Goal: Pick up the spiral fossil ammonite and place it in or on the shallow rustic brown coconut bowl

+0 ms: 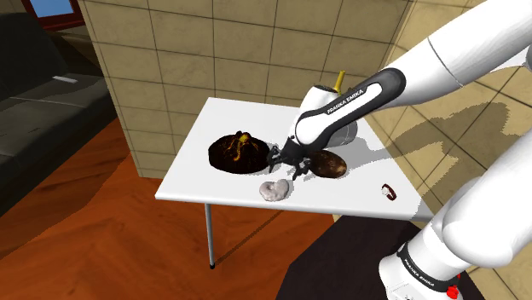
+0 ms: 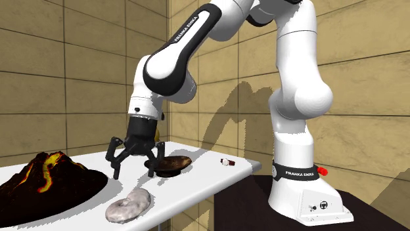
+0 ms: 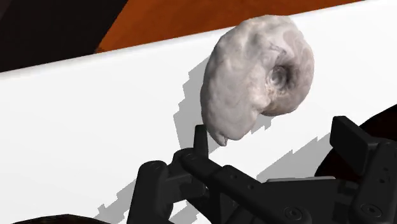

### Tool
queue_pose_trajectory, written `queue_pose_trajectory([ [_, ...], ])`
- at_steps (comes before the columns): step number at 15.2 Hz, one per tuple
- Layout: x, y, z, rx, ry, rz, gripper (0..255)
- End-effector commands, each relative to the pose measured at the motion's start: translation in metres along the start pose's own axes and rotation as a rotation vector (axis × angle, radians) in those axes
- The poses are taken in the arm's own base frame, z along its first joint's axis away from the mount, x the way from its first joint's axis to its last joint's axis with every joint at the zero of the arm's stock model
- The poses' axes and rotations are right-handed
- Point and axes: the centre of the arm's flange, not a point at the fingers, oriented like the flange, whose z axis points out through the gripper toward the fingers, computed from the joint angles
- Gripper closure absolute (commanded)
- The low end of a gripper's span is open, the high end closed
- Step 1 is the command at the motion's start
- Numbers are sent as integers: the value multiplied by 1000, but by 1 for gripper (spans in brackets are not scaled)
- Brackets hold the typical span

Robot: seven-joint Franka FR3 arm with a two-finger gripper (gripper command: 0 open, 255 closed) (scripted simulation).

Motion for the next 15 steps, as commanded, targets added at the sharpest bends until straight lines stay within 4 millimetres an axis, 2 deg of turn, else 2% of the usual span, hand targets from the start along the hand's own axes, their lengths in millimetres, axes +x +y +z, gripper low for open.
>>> queue_pose_trajectory([
  [1, 3, 27, 1, 13, 29, 349, 0],
  [2, 3, 27, 1, 13, 29, 349, 0],
  [9, 4, 27, 41, 13, 29, 349, 0],
  [15, 4, 27, 41, 13, 29, 349, 0],
])
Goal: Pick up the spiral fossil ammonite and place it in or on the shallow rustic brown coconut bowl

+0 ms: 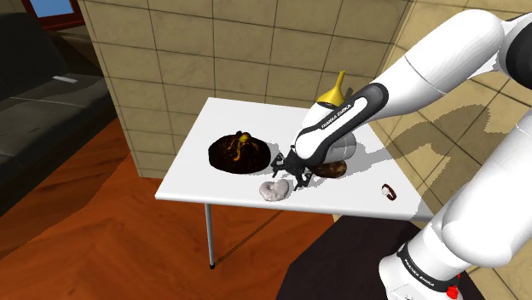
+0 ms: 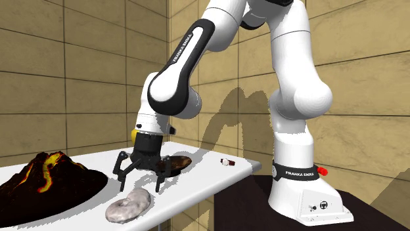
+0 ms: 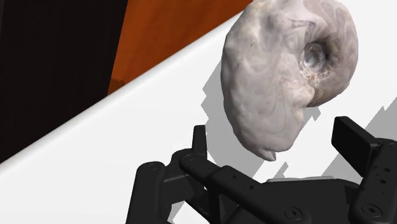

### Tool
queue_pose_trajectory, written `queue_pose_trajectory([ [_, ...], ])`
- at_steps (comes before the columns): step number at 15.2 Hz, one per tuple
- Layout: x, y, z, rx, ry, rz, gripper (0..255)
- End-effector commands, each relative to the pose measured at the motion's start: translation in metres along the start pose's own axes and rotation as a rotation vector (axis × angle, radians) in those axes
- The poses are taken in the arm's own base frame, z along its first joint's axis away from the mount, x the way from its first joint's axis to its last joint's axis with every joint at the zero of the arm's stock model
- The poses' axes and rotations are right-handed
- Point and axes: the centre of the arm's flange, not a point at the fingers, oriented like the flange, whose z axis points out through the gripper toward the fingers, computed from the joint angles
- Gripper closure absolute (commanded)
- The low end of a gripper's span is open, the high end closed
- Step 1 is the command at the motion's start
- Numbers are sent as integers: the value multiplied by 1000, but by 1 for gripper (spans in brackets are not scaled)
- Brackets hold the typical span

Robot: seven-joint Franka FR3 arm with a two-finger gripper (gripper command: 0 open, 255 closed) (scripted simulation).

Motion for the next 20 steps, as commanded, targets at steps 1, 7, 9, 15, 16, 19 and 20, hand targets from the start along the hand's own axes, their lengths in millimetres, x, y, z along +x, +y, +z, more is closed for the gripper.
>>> queue_pose_trajectory([
  [1, 0, 0, 0, 0, 0, 0, 0],
  [7, 0, 0, 0, 0, 0, 0, 255],
  [9, 0, 0, 0, 0, 0, 0, 255],
  [15, -2, -3, -15, 0, 0, 0, 255],
  [16, -2, -4, -21, 0, 0, 0, 255],
  [19, -4, -7, -36, 0, 0, 0, 255],
  [20, -4, -8, -41, 0, 0, 0, 255],
])
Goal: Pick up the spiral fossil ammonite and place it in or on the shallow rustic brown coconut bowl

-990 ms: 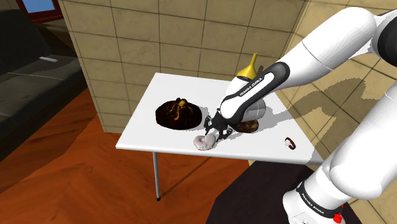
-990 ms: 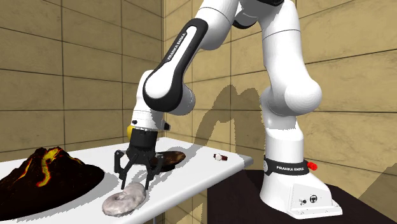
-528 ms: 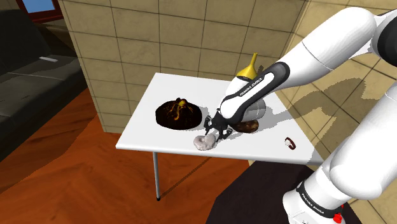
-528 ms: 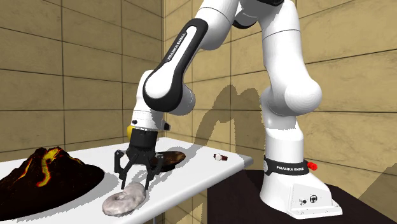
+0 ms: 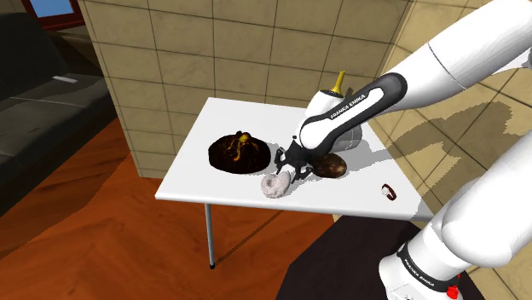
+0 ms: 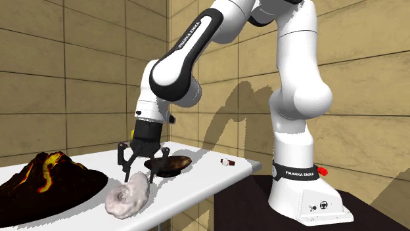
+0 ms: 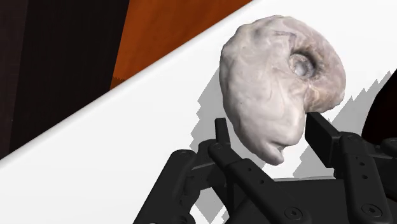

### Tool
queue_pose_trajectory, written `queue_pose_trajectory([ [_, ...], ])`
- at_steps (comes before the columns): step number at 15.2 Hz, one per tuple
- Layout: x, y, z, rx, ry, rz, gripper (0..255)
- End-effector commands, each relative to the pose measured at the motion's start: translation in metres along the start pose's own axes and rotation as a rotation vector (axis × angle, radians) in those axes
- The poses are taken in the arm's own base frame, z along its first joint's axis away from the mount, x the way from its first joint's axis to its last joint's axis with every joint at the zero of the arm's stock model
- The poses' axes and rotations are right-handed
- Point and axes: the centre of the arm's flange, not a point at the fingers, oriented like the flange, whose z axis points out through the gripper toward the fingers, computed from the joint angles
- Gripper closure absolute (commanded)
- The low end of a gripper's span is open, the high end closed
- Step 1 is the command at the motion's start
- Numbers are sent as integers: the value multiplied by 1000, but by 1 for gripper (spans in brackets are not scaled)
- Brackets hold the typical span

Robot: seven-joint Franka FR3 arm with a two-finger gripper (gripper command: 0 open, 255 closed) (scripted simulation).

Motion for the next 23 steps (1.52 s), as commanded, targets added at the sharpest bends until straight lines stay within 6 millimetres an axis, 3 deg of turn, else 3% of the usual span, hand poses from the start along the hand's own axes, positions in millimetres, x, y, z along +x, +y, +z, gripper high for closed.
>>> queue_pose_trajectory([
  [1, -2, -1, -11, 0, 0, 0, 255],
  [15, -9, -15, -81, 0, 0, 0, 255],
  [23, 84, 31, -106, 0, 0, 0, 255],
])
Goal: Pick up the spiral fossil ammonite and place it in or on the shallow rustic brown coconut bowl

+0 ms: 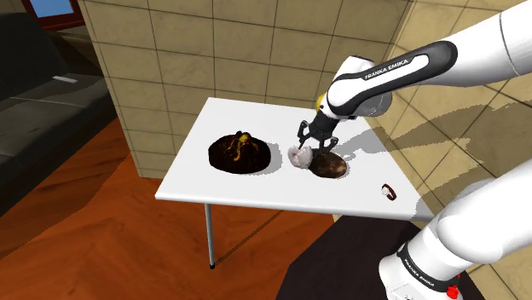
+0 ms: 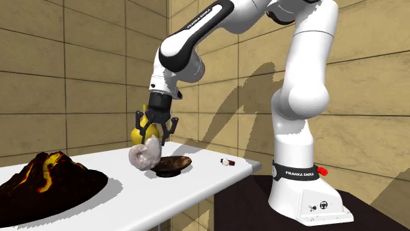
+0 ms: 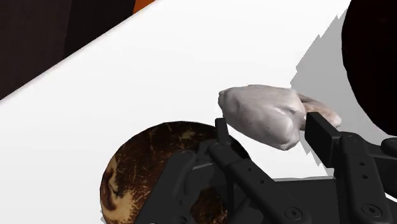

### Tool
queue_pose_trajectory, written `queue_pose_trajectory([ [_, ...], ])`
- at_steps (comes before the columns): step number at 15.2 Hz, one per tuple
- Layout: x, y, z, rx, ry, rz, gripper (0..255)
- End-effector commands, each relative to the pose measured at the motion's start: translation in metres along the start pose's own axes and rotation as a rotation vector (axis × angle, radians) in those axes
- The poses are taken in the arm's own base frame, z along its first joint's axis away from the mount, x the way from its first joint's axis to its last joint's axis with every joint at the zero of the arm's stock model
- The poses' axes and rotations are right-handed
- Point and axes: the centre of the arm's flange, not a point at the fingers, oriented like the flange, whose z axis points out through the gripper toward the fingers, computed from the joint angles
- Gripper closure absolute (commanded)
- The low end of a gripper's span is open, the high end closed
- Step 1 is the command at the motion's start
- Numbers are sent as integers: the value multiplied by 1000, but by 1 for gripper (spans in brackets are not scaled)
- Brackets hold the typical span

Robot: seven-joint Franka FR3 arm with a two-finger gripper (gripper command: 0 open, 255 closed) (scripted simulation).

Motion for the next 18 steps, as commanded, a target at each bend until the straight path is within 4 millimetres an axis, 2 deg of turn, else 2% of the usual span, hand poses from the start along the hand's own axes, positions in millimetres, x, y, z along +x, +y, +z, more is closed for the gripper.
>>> queue_pose_trajectory([
  [1, 22, 13, -9, 0, 0, -2, 255],
  [12, 152, 76, -42, 0, 0, -2, 255],
  [18, 155, 82, -11, 0, 0, -2, 255],
])
